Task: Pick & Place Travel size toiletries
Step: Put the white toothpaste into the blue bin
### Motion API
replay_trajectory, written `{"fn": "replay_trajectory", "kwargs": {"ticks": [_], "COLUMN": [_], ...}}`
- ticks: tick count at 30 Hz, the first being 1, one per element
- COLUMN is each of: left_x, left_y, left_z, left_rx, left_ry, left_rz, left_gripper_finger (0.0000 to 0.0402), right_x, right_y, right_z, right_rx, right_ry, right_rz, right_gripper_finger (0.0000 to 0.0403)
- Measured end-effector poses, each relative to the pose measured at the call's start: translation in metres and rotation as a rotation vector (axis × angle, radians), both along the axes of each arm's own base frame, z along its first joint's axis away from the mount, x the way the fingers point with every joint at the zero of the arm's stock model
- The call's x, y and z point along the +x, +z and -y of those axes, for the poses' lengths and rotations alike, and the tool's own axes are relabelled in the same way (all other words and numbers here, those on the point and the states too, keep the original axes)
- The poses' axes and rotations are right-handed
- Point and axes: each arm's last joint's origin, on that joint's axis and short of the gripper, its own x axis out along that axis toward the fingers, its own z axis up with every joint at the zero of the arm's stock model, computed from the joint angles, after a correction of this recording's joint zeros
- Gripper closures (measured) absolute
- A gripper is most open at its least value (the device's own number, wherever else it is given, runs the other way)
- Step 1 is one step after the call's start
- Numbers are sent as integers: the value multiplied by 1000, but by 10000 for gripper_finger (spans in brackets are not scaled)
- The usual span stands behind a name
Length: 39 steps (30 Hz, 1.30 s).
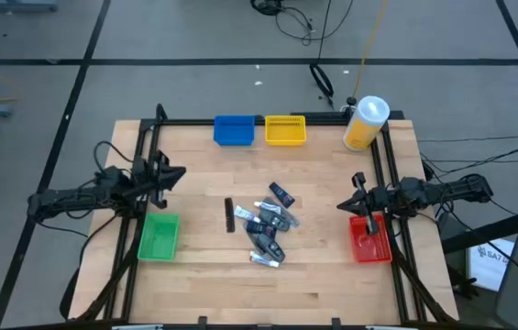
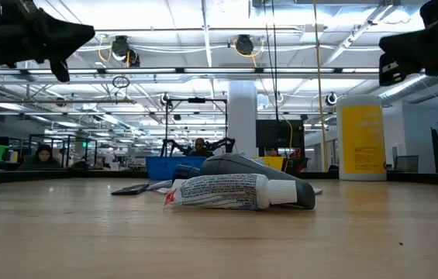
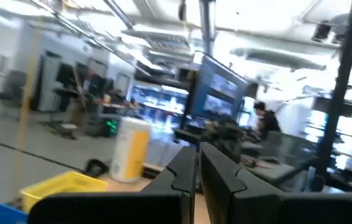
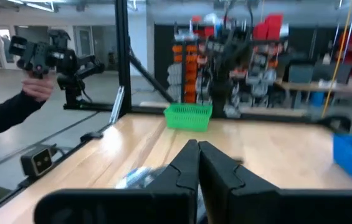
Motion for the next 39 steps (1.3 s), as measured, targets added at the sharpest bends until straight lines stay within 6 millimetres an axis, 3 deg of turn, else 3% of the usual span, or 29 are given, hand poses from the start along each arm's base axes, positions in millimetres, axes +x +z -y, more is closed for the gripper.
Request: {"fn": "replay_trajectory", "kwargs": {"ticks": [5, 12, 16, 21, 24, 28, 34, 39], "left_x": [19, 48, 70, 107, 129, 159, 191, 203], "left_y": [-11, -32, -25, -4, 4, -1, -30, -55], "left_z": [-5, -12, -15, -14, -9, 1, 9, 14], "left_rx": [-36, 46, 40, 102, 166, 239, 238, 246], "left_ry": [74, 166, 133, 67, -30, -198, -248, -274], "left_rz": [-120, -331, -430, -676, -789, -843, -967, -1056], "left_gripper_finger": [380, 381, 380, 376, 350, 285, 187, 162], "right_x": [0, -1, -2, 0, 4, 11, 24, 35], "right_y": [4, 9, 13, 10, 8, 5, 3, 0], "right_z": [0, 0, 3, 6, 5, 4, 2, 0], "right_rx": [-3, -20, -3, 12, 8, 37, 63, 62], "right_ry": [-1, -9, -93, -204, -212, -209, -205, -203], "right_rz": [39, 101, 135, 94, 67, 27, 1, -16], "right_gripper_finger": [403, 403, 403, 403, 403, 403, 403, 403]}}
